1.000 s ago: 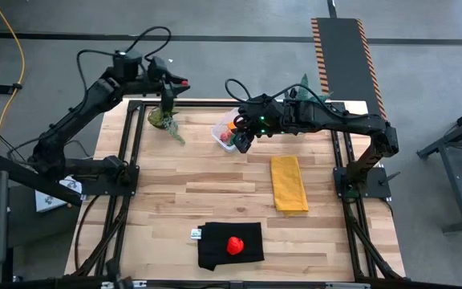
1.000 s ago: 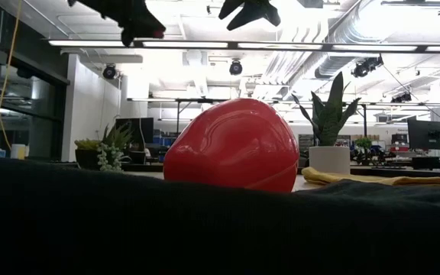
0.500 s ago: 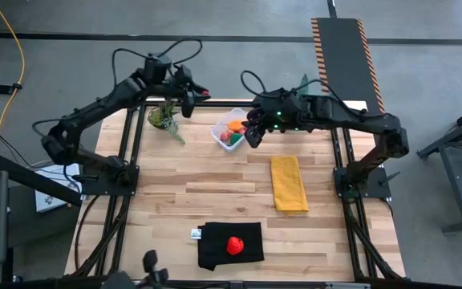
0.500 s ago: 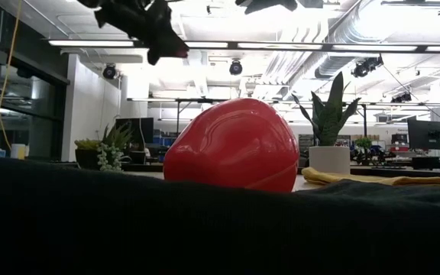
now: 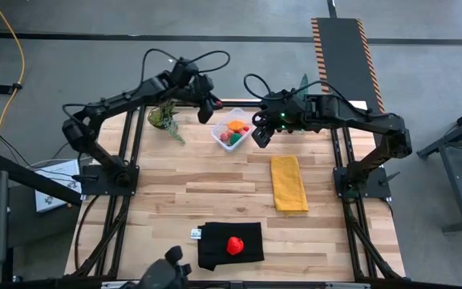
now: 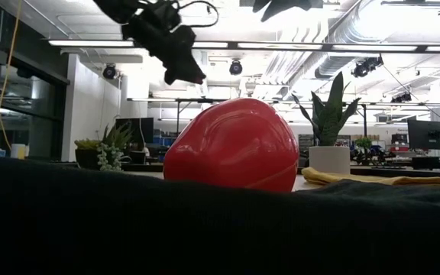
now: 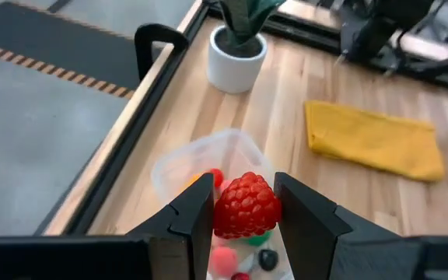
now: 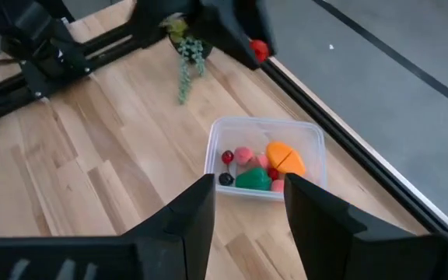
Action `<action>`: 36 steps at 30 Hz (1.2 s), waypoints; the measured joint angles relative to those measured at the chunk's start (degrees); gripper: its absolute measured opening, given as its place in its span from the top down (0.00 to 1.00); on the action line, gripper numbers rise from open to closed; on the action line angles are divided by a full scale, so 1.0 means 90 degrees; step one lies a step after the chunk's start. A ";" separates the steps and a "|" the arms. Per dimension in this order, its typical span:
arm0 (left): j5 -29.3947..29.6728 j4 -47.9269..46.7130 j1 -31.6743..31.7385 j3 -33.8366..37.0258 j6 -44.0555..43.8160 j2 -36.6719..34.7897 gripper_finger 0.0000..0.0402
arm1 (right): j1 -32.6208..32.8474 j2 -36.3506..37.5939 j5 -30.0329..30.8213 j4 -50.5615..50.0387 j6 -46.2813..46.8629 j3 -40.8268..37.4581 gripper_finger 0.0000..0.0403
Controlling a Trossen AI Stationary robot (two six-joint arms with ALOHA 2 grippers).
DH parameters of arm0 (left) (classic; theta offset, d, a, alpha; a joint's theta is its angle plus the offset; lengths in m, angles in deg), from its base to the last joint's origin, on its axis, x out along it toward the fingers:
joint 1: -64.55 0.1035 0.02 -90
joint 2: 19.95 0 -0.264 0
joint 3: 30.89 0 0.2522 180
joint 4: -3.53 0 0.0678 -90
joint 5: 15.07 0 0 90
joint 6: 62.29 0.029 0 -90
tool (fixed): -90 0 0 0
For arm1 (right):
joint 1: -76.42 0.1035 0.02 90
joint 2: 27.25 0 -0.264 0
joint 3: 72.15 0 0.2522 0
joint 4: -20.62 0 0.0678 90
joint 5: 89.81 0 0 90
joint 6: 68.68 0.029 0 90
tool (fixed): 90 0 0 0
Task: Pick and placing Produce into tupperware
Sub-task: Put the red raspberry into the transparent bin
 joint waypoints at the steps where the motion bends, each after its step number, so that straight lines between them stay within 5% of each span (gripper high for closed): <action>1: 0.0067 -0.0141 -0.0050 -0.0226 0.0082 0.0173 0.71 | 0.0000 0.0000 0.0000 0.0000 -0.0042 0.0000 0.64; 11: 0.0402 -0.1570 -0.0212 -0.1776 0.0511 0.1568 0.71 | -0.0001 0.0000 0.0002 -0.0040 -0.0090 0.0000 0.64; 36: 0.1165 -0.2163 -0.0799 -0.1783 0.0958 0.2743 0.71 | 0.0000 0.0000 0.0005 -0.0301 -0.0138 0.0000 0.64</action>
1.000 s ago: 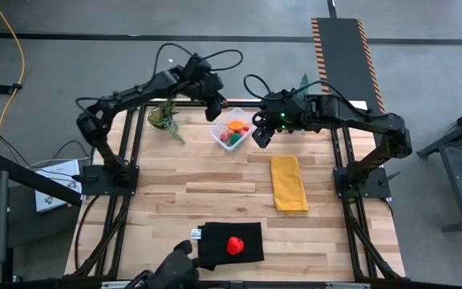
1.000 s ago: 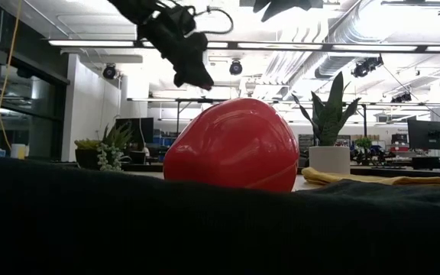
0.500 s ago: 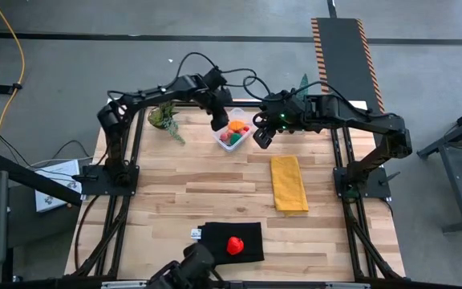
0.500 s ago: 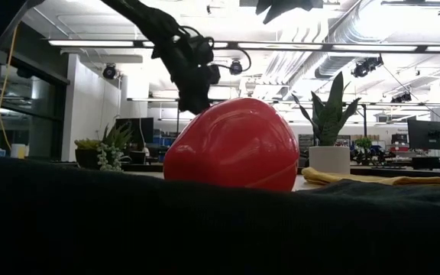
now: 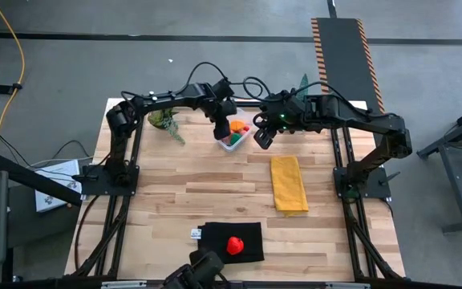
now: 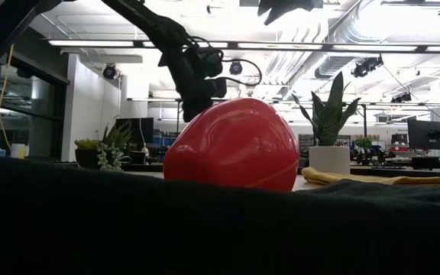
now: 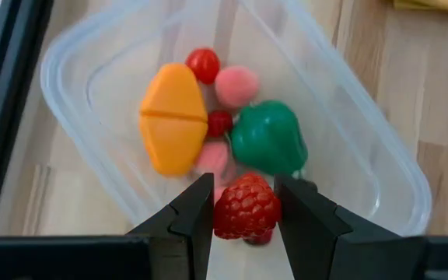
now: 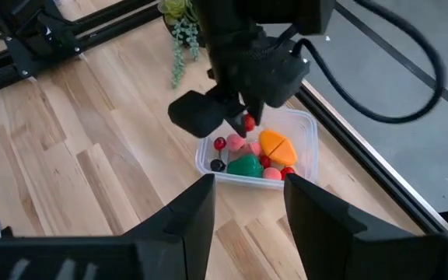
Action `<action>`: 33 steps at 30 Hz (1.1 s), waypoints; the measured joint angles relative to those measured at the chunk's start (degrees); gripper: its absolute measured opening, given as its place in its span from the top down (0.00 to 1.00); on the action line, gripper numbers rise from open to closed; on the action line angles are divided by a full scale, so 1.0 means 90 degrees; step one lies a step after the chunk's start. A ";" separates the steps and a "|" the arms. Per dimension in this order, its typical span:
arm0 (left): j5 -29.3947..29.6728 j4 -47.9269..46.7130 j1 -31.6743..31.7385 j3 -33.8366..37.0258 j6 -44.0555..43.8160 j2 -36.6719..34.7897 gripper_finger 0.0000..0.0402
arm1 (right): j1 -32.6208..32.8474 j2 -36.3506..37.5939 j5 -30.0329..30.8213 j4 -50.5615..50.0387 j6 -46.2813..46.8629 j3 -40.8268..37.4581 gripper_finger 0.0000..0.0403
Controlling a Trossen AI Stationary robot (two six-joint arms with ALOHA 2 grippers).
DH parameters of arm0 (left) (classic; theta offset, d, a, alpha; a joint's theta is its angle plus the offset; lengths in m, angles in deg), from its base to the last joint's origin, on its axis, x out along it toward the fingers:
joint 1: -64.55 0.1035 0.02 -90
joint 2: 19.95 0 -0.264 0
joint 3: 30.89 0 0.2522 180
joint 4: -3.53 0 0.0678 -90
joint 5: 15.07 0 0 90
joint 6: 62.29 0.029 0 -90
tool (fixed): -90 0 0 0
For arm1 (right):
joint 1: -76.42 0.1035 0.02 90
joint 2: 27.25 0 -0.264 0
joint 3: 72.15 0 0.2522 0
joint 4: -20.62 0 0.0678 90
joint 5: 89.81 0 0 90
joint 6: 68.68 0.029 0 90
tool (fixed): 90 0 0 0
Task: Pick and placing Produce into tupperware
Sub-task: Put the red raspberry into the transparent bin, then put the red apple into the transparent bin
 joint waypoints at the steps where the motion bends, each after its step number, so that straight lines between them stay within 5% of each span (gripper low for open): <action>1: 0.0014 0.0027 -0.0004 -0.0007 0.0039 0.0015 0.71 | 0.0000 0.0000 0.0000 0.0000 0.0000 0.0000 0.64; 23: 0.0162 -0.0233 -0.0076 0.0000 0.0101 0.0031 0.59 | 0.0000 0.0000 0.0002 -0.0026 -0.0068 -0.0002 0.64; 33: -0.0110 -0.0181 -0.0064 0.0000 0.0096 -0.0026 0.65 | 0.0018 0.0011 0.0002 -0.0150 -0.0066 -0.0002 0.64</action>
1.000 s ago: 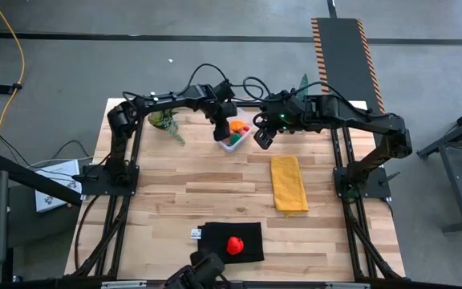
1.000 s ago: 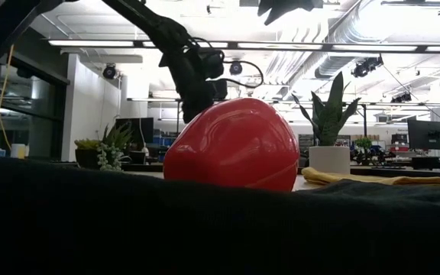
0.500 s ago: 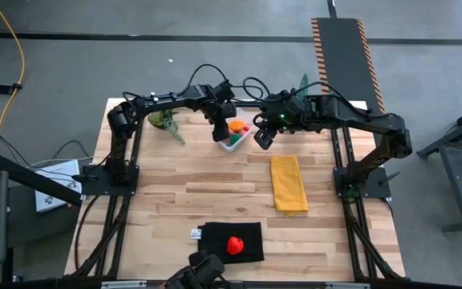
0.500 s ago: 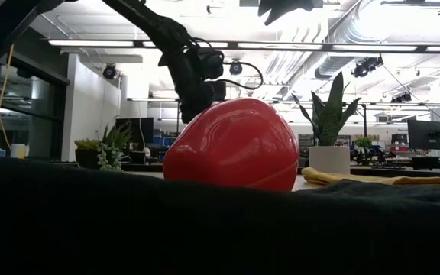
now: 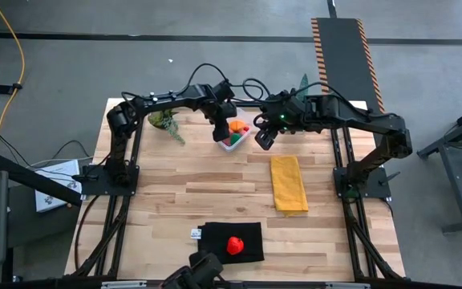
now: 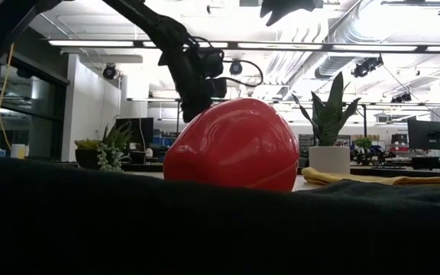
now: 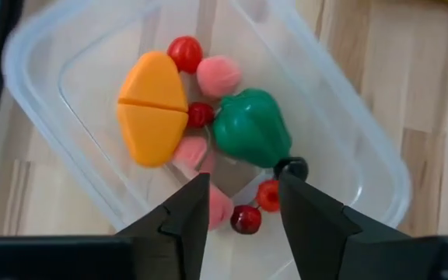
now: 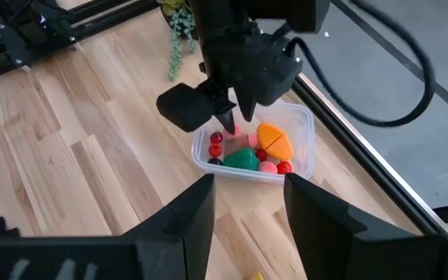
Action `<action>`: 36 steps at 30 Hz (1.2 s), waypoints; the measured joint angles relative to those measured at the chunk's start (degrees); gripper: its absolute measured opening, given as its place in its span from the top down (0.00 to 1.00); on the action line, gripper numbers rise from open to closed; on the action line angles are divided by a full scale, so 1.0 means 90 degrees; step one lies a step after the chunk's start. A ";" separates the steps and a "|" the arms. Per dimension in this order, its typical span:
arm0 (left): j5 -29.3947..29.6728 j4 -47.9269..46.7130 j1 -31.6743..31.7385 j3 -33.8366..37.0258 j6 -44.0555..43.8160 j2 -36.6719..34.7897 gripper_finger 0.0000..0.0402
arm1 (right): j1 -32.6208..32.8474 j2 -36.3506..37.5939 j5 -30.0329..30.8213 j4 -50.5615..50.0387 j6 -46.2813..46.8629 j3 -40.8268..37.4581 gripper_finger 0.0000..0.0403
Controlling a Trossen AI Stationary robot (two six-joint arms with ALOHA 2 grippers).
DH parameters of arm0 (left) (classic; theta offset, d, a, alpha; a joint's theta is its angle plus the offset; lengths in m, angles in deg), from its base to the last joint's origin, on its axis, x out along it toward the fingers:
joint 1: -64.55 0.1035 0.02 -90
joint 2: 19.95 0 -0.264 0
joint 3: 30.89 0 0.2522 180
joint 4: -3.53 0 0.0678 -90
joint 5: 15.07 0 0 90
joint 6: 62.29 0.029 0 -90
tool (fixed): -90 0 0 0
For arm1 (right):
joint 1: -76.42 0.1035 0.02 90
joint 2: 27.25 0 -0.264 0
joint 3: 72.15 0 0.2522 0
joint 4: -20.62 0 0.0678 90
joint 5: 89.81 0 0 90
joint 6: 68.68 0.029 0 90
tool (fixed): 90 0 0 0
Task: Pick and placing Produce into tupperware
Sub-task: Put the red apple into the transparent bin
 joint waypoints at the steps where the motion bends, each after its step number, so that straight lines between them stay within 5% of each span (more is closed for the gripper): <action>1: -0.0001 0.0002 0.0001 0.0000 0.0000 -0.0042 0.66 | 0.0019 0.0011 0.0014 -0.0018 0.0000 -0.0004 0.64; 18: -0.0664 -0.1762 0.0002 -0.2393 -0.0073 -0.0144 0.98 | 0.0249 0.0121 0.0143 -0.0063 -0.0334 -0.0005 0.64; 28: -0.1195 -0.2854 0.0005 -0.3948 -0.0071 -0.0154 0.99 | 0.0549 0.0285 0.0687 -0.0051 -0.0390 -0.0240 0.64; 36: -0.1145 -0.3219 0.0052 -0.4146 -0.0041 -0.0859 1.00 | 0.0718 0.1612 0.1171 0.0615 0.0535 -0.1808 0.65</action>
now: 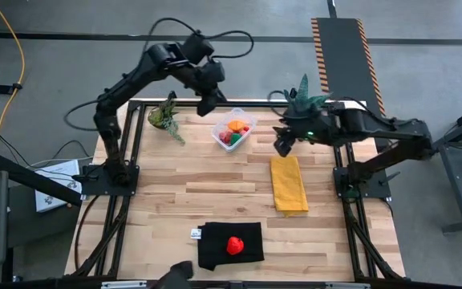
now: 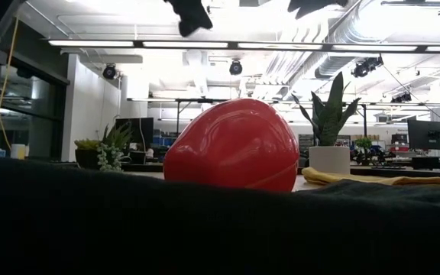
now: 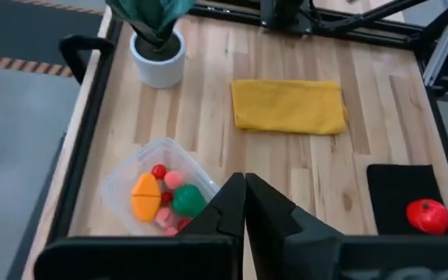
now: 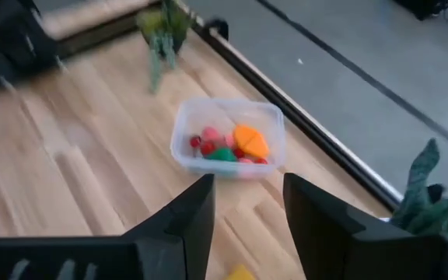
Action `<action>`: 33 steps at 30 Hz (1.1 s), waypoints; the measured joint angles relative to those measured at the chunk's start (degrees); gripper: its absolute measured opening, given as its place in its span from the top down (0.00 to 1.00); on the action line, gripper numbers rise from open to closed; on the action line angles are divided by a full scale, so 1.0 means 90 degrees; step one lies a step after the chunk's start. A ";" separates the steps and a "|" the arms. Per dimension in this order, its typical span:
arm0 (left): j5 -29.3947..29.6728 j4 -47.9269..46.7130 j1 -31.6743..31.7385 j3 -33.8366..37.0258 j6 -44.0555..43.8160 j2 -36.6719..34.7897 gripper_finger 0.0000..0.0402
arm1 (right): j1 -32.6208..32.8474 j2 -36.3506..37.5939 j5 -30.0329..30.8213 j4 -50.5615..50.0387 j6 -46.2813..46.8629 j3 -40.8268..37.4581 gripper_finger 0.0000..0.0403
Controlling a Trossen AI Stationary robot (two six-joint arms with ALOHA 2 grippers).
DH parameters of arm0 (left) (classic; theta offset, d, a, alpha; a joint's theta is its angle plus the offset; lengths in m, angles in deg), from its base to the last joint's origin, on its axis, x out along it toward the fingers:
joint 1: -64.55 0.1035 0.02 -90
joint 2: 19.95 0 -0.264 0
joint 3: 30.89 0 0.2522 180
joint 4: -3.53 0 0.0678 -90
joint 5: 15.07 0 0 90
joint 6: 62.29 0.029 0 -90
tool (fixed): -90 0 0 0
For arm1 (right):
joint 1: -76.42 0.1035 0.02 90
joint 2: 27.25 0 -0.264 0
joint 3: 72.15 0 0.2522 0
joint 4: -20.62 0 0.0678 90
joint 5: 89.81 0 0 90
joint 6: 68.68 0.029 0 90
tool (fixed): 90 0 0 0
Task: Pick and placing Produce into tupperware
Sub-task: Put the red apple into the transparent bin
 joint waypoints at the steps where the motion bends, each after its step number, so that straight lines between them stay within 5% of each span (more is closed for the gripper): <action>1: 0.0058 -0.0066 -0.0001 0.0000 -0.0002 -0.0118 1.00 | 0.0028 0.0217 0.0007 0.0254 0.0127 -0.0273 0.65; 13: -0.0090 -0.0793 -0.0012 0.0000 -0.0174 -0.1840 1.00 | 0.0650 0.1879 -0.0386 0.3700 0.0913 -0.2800 0.98; 23: 0.0244 -0.1365 -0.0013 0.0101 -0.0962 -0.3138 1.00 | 0.1028 0.1578 -0.0473 0.5645 0.1149 -0.3624 0.99; 28: 0.0437 -0.0588 -0.0010 0.1140 -0.1524 -0.4094 1.00 | 0.1057 0.1228 -0.0650 0.6638 0.1046 -0.3846 0.99; 33: 0.0348 0.1142 -0.0015 0.3351 -0.2356 -0.5444 1.00 | 0.1054 0.0889 -0.0984 0.7031 0.0985 -0.3848 1.00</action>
